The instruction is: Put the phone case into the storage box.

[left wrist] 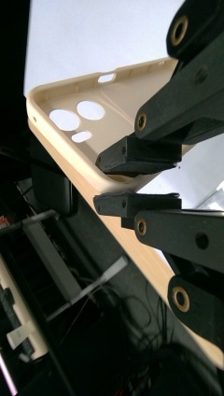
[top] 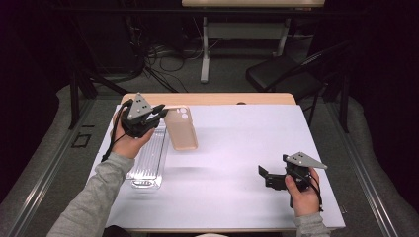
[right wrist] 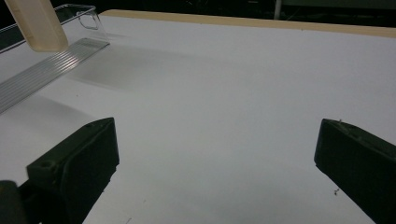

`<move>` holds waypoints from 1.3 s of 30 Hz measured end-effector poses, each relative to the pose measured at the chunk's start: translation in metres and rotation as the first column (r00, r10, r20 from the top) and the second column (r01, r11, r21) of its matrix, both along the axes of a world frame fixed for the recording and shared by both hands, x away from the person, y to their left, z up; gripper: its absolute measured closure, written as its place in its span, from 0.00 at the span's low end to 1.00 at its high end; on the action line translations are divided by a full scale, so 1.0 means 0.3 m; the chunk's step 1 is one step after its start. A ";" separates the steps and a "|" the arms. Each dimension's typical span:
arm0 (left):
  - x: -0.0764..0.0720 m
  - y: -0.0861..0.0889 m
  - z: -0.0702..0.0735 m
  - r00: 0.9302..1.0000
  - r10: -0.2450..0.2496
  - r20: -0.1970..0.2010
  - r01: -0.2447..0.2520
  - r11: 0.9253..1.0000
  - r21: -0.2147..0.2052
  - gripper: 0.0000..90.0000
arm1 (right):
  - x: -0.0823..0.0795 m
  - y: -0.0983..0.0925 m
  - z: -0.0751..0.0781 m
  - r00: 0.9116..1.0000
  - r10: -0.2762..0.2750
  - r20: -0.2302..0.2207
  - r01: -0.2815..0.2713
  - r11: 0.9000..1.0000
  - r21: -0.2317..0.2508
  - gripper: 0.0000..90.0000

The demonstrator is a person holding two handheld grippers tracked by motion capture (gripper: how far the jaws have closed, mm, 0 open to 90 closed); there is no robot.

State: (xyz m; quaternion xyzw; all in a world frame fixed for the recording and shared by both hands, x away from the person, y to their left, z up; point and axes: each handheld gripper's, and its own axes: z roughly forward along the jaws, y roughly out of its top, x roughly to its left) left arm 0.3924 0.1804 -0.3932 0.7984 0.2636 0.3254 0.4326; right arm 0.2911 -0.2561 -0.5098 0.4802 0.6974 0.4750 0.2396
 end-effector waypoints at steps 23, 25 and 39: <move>0.041 -0.007 0.073 0.999 -0.032 0.002 0.031 0.990 0.140 0.88 | -0.007 -0.014 -0.019 1.000 -0.008 -0.010 0.008 1.000 0.013 0.01; 0.047 0.002 0.074 1.000 -0.028 -0.005 0.028 0.991 0.134 0.88 | -0.008 -0.012 -0.021 1.000 -0.006 -0.012 0.006 1.000 0.015 0.01; 0.102 0.097 0.094 0.998 0.003 -0.062 0.001 0.998 0.055 0.88 | -0.008 -0.004 -0.033 1.000 -0.006 -0.016 0.006 1.000 0.000 0.01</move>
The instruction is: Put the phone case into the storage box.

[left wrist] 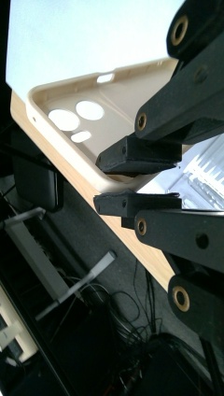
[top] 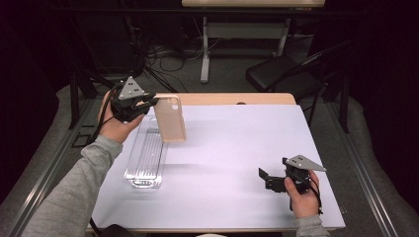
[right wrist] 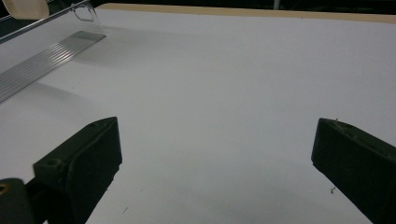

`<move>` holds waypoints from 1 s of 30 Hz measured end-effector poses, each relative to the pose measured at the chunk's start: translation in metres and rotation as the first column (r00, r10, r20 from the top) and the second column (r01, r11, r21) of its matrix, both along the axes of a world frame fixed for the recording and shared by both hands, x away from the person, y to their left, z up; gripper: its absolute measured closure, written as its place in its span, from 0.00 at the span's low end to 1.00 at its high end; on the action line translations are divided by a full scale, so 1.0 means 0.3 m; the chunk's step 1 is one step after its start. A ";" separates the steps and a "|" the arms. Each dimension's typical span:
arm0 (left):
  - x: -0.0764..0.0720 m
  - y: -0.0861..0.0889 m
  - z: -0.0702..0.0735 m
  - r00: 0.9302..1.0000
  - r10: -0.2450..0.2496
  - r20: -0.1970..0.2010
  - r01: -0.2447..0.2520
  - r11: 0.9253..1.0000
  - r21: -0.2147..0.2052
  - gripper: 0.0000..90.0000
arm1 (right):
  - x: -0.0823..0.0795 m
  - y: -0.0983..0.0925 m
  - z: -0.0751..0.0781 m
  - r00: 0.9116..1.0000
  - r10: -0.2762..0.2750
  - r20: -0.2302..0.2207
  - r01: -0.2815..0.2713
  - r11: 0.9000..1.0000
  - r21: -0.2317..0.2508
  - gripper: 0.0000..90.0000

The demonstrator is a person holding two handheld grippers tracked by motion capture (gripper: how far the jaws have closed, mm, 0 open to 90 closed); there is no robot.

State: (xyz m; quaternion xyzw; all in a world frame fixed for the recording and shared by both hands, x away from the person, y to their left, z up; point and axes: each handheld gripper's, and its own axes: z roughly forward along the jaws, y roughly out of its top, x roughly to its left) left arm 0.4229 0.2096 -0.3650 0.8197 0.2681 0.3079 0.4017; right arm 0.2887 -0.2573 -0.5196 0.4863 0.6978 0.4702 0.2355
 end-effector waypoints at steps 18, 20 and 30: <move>0.022 0.064 0.032 0.997 0.073 0.034 -0.075 0.995 0.071 0.88 | 0.000 0.005 -0.010 1.000 0.002 0.000 -0.002 1.000 -0.010 0.03; 0.027 0.073 0.033 0.996 0.079 0.040 -0.082 0.994 0.073 0.88 | -0.001 0.005 -0.010 1.000 0.003 -0.004 -0.003 1.000 -0.014 0.03; 0.043 0.105 0.020 0.991 0.072 0.109 -0.081 0.993 0.082 0.88 | -0.001 0.007 -0.013 1.000 0.004 -0.010 -0.004 1.000 -0.016 0.03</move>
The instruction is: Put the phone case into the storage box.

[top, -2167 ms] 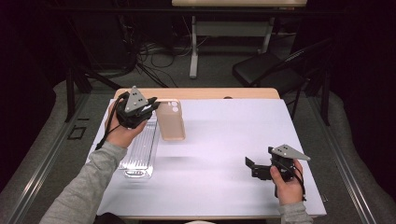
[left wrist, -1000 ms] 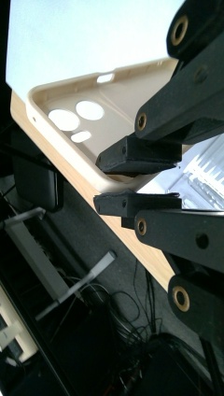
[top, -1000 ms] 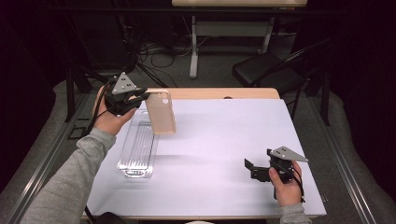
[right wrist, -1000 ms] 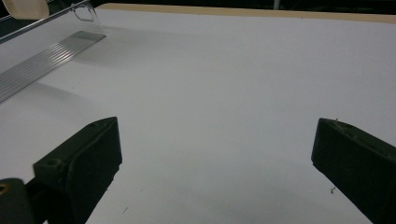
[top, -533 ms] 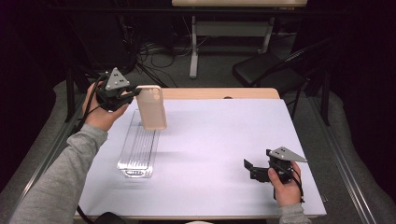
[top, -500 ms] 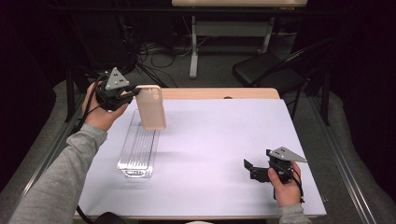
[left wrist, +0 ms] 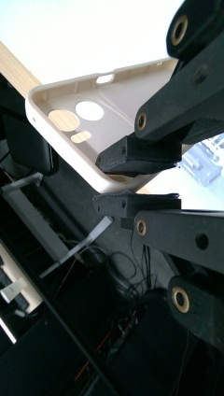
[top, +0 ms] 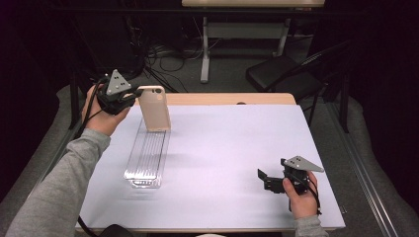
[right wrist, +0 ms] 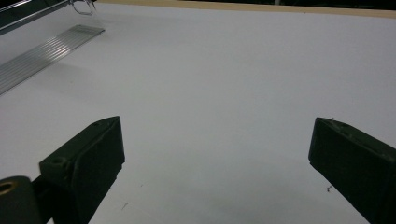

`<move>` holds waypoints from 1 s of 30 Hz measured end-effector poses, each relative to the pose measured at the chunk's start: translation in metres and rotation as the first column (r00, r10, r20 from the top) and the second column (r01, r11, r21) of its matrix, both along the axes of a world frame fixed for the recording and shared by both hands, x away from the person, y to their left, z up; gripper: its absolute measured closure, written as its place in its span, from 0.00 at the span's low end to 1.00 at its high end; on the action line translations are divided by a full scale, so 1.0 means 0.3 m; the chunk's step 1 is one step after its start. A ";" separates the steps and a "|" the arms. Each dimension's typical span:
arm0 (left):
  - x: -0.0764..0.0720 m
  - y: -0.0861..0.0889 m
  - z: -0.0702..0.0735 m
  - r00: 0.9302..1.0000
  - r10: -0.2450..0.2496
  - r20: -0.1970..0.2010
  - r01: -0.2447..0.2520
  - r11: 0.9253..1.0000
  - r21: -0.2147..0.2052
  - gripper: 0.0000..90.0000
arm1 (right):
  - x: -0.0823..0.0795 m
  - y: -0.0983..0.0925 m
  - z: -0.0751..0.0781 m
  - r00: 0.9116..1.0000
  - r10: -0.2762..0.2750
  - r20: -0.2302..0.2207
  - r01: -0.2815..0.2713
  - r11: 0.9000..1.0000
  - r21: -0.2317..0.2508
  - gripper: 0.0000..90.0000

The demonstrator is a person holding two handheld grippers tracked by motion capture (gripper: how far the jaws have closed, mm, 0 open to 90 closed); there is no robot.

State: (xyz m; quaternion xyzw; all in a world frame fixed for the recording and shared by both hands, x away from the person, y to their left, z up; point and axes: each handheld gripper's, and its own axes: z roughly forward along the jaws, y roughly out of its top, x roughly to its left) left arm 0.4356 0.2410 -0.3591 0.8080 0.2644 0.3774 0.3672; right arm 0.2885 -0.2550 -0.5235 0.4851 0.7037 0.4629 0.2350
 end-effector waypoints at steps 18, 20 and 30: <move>0.030 0.032 -0.053 0.996 0.032 0.079 -0.035 0.999 0.039 0.88 | 0.002 0.005 -0.005 1.000 -0.002 0.011 0.002 1.000 -0.004 0.04; 0.035 0.030 -0.061 0.996 0.031 0.088 -0.035 0.998 0.044 0.88 | 0.004 0.007 -0.009 1.000 -0.003 0.012 0.003 1.000 -0.005 0.04; 0.070 0.036 -0.119 0.989 0.019 0.146 -0.028 0.998 0.057 0.88 | 0.008 0.016 -0.017 1.000 -0.003 0.022 0.004 1.000 -0.020 0.04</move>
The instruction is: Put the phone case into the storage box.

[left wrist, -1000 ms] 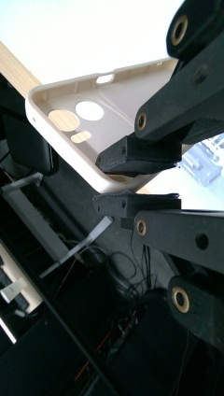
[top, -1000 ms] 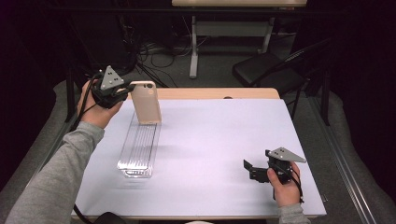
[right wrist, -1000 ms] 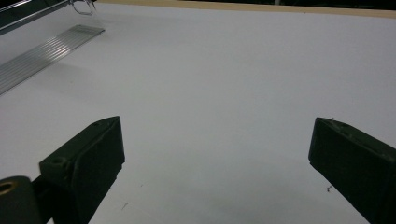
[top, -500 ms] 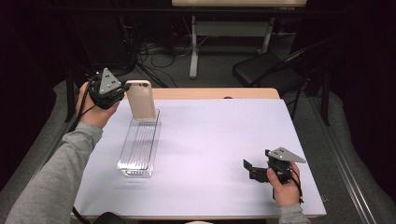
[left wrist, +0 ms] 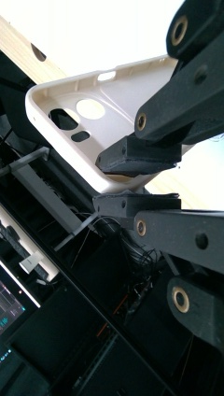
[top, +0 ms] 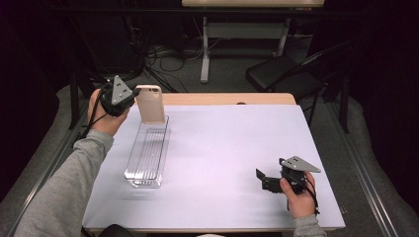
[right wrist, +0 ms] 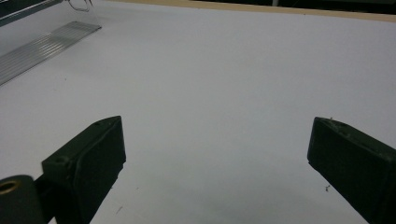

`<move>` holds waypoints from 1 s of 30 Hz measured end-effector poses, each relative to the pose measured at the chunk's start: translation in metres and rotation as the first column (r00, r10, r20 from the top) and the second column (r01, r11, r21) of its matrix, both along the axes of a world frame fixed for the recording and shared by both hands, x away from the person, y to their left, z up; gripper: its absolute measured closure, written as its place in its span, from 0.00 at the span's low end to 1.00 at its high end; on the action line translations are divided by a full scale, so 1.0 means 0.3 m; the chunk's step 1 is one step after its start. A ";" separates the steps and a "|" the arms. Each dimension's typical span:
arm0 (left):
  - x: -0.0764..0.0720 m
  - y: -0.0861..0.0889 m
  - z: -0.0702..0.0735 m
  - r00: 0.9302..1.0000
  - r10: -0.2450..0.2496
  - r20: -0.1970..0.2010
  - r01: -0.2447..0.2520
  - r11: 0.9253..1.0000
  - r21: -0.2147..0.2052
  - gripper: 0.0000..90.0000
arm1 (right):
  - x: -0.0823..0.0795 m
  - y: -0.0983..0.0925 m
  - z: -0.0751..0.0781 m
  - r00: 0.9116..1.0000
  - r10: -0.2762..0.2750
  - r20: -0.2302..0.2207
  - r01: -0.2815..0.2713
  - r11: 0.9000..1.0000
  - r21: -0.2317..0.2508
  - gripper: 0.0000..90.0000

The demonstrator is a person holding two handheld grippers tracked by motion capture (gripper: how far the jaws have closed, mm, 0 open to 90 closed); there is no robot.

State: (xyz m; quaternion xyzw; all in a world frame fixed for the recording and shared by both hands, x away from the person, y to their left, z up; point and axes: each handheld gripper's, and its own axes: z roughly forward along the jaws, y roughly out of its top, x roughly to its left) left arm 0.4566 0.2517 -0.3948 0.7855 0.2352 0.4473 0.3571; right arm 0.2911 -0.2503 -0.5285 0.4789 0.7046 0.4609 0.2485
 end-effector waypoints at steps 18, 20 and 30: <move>0.036 0.023 -0.107 1.000 0.008 0.003 -0.008 1.000 -0.010 0.88 | 0.001 0.000 0.000 1.000 -0.006 0.003 0.006 1.000 0.001 0.04; 0.038 0.016 -0.112 1.000 0.003 0.010 -0.003 1.000 -0.008 0.88 | 0.000 -0.001 0.001 1.000 -0.006 -0.001 0.006 1.000 0.001 0.04; 0.049 -0.022 -0.144 1.000 -0.010 0.017 0.009 1.000 0.030 0.88 | -0.003 -0.010 0.004 1.000 -0.012 0.001 0.012 1.000 0.013 0.04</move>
